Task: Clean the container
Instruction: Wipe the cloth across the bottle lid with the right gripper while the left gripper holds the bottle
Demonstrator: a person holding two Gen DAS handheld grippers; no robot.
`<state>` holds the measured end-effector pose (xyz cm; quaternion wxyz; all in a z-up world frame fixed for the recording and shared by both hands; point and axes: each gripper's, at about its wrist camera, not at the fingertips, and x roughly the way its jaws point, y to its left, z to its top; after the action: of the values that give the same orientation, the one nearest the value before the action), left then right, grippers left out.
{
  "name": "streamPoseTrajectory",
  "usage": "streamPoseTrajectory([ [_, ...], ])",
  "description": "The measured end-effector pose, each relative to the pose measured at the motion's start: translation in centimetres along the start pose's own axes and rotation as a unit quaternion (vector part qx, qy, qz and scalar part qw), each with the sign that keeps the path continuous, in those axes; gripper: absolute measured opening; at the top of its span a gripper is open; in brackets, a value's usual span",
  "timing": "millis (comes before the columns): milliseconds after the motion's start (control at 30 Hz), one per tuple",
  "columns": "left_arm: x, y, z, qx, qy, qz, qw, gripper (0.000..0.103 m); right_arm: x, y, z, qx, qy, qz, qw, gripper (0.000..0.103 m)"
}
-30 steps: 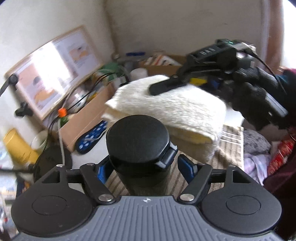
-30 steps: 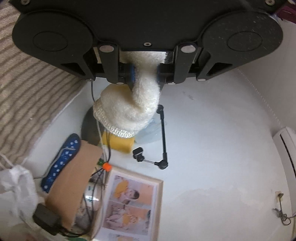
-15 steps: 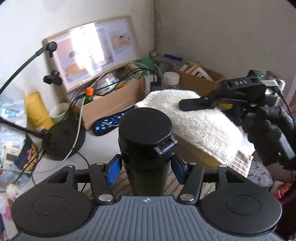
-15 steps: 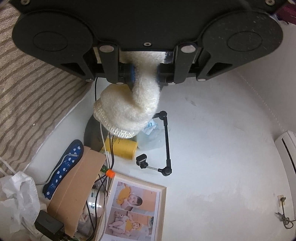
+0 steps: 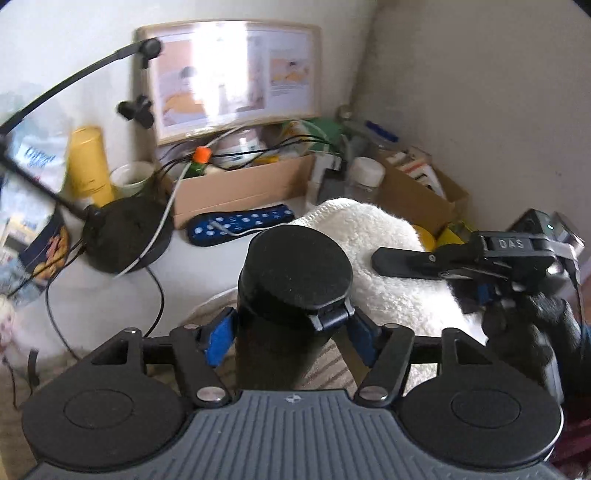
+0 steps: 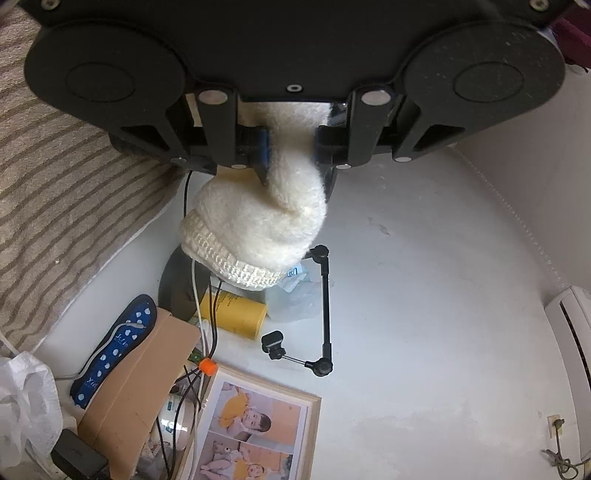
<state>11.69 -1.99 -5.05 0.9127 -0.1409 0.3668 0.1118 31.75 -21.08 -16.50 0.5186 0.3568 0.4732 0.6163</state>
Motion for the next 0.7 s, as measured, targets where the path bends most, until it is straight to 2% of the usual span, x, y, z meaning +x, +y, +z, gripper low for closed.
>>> streamPoseTrajectory([
  [133, 0.6, 0.5, -0.2, -0.014, 0.002, 0.012, 0.9998, 0.066, 0.1, 0.2, 0.0, -0.005, 0.009, 0.001, 1.000, 0.021],
  [200, 0.7, 0.7, -0.2, 0.016, 0.006, 0.005, 0.9998, 0.064, 0.2, 0.4, -0.1, -0.011, 0.013, 0.000, 1.000, 0.021],
  [267, 0.9, 1.1, -0.1, 0.059, 0.007, -0.017, 0.9981, 0.063, 0.1, 0.4, 0.0, -0.014, 0.012, 0.000, 1.000, 0.021],
  [300, 0.9, 1.2, -0.2, 0.093, 0.006, -0.036, 0.9950, 0.063, 0.0, 0.4, 0.0, -0.015, 0.011, 0.000, 1.000, 0.021],
  [367, 0.7, 1.4, -0.5, 0.169, -0.001, -0.079, 0.9825, 0.063, -0.4, 0.4, 0.3, -0.016, 0.007, 0.000, 1.000, 0.021],
  [467, 0.6, 1.5, -0.7, 0.229, 0.000, -0.117, 0.9665, 0.063, -1.0, 0.7, 0.9, -0.017, -0.002, 0.005, 1.000, 0.021],
  [500, 0.7, 1.5, -0.7, 0.234, 0.001, -0.121, 0.9647, 0.063, -1.1, 0.8, 1.0, -0.018, -0.004, 0.008, 1.000, 0.021],
  [600, 0.8, 1.4, -0.6, 0.211, 0.004, -0.111, 0.9712, 0.064, -1.1, 1.4, 1.4, -0.024, -0.006, 0.017, 1.000, 0.021],
  [700, 0.9, 0.8, -0.7, 0.173, 0.003, -0.082, 0.9815, 0.064, -0.7, 1.7, 1.5, -0.029, 0.002, 0.022, 0.999, 0.021],
])
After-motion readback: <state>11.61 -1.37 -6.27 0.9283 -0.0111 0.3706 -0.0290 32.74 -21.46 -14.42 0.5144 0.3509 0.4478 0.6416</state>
